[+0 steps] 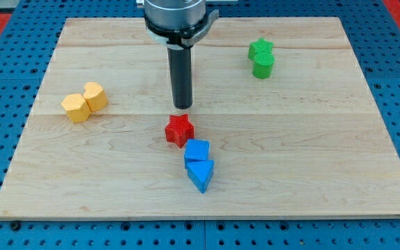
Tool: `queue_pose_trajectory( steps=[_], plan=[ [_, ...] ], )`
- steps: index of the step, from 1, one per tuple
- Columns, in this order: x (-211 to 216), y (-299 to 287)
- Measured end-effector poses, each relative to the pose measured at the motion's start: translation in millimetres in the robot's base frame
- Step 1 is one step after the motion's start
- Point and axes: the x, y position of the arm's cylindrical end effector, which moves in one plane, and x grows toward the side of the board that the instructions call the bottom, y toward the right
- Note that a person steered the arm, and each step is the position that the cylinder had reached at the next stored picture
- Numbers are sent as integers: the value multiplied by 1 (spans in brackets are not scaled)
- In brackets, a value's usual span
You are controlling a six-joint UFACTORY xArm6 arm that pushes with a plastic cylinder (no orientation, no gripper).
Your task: Nudge the red circle bottom a bit
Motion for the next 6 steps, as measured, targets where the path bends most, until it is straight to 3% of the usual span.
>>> queue_pose_trajectory(
  steps=[1,2,3,5,6],
  plan=[
    [41,5],
    [49,7],
    [3,8],
    [-113,68],
    [-144,37]
  ],
)
